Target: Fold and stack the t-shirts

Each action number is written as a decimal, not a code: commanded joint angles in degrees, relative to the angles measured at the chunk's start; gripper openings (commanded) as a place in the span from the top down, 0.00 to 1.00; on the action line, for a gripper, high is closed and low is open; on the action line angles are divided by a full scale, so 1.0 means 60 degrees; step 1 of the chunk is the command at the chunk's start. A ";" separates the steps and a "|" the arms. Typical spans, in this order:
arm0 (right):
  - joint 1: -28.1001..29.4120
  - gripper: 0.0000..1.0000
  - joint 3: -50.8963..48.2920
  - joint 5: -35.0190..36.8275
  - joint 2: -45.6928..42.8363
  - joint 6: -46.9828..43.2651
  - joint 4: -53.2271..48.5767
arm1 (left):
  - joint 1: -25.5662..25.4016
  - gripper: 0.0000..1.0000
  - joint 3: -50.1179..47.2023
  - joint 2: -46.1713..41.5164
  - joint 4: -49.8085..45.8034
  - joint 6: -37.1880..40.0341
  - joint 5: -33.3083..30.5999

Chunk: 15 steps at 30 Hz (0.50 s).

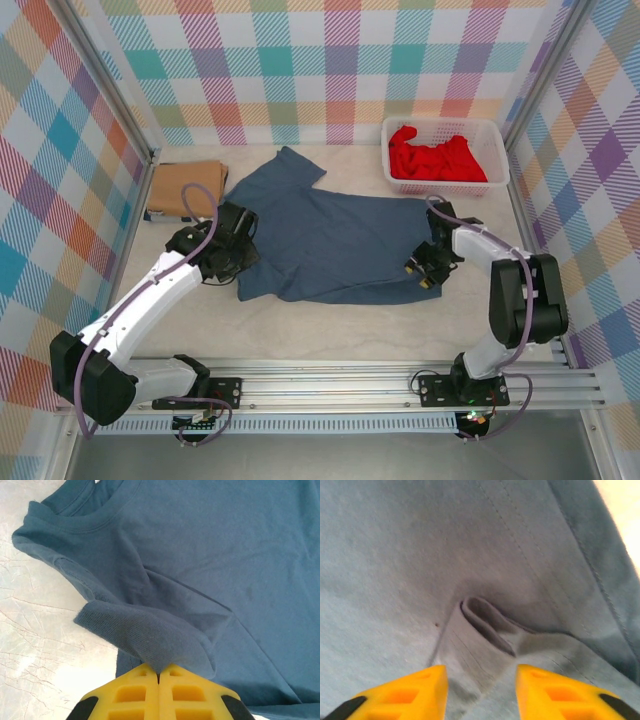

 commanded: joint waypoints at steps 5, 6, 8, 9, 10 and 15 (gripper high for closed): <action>-0.0129 0.79 0.0132 0.0149 0.0402 -0.0048 0.0447 | 0.0091 1.00 0.0101 -0.0138 0.0099 0.0147 0.0045; -0.0140 0.88 0.0168 0.0273 0.0320 -0.0077 0.0505 | 0.0094 1.00 0.0114 -0.0131 0.0121 0.0157 0.0052; -0.0092 1.00 0.0230 0.0644 -0.0200 -0.0172 0.0688 | 0.0088 1.00 0.0188 -0.0174 0.0143 0.0217 -0.0011; -0.0064 1.00 0.0353 0.0881 -0.0453 -0.0211 0.0590 | 0.0087 1.00 0.0268 -0.0189 0.0136 0.0264 -0.0078; -0.0028 1.00 0.0551 0.1068 -0.0740 -0.0306 0.0439 | 0.0087 1.00 0.0426 -0.0213 0.0089 0.0322 -0.0185; 0.0347 1.00 0.2468 0.1759 -0.1832 -0.0993 -0.0919 | 0.0087 1.00 0.2189 -0.0247 -0.0062 0.0912 -0.1085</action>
